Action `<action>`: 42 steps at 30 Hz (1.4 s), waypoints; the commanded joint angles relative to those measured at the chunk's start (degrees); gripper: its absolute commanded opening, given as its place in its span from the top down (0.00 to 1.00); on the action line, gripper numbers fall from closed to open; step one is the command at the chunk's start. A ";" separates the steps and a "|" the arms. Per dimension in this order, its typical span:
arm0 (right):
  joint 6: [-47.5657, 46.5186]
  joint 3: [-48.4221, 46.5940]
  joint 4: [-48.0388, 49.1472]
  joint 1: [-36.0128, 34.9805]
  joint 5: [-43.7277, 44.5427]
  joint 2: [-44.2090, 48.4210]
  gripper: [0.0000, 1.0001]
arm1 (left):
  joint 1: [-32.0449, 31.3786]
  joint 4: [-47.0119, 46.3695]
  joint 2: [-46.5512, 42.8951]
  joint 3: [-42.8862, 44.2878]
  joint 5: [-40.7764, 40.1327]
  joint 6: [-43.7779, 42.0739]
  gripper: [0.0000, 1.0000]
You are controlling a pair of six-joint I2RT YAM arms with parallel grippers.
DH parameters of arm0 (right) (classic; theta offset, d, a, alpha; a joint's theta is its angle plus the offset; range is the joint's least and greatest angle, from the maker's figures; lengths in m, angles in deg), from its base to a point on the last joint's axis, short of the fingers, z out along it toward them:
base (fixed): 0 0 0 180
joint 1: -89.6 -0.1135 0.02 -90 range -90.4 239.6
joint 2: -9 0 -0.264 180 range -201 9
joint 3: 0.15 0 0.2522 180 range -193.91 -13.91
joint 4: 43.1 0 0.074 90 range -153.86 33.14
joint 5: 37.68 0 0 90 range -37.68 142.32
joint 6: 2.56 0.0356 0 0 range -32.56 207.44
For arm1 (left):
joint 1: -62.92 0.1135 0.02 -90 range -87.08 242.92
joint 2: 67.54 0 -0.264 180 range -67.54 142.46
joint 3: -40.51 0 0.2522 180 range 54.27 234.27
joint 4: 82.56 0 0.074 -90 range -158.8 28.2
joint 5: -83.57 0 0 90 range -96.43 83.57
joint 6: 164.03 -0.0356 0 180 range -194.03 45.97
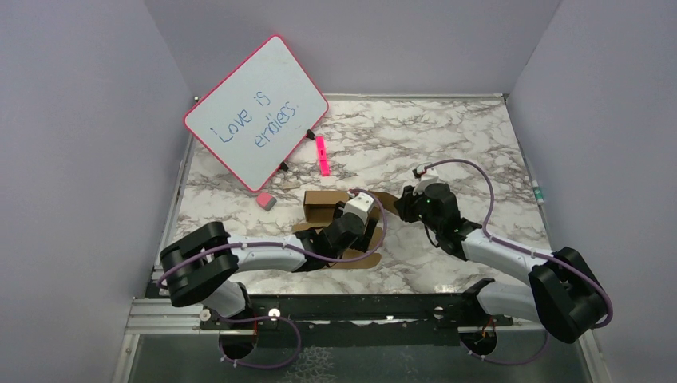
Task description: Fold the paper box
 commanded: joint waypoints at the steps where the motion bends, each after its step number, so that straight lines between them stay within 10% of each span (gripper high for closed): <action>1: -1.00 0.95 3.74 0.24 -1.85 -0.16 0.73 | -1.24 -8.11 4.48 1.58 -6.67 -3.88 0.32; 34: -3.79 1.97 5.24 0.24 -8.62 0.90 0.88 | -1.80 -29.88 26.15 6.48 -23.90 -8.82 0.27; 42: -4.07 1.97 5.24 0.24 -9.28 1.06 0.89 | -1.75 -31.00 25.09 5.11 -31.11 -8.59 0.39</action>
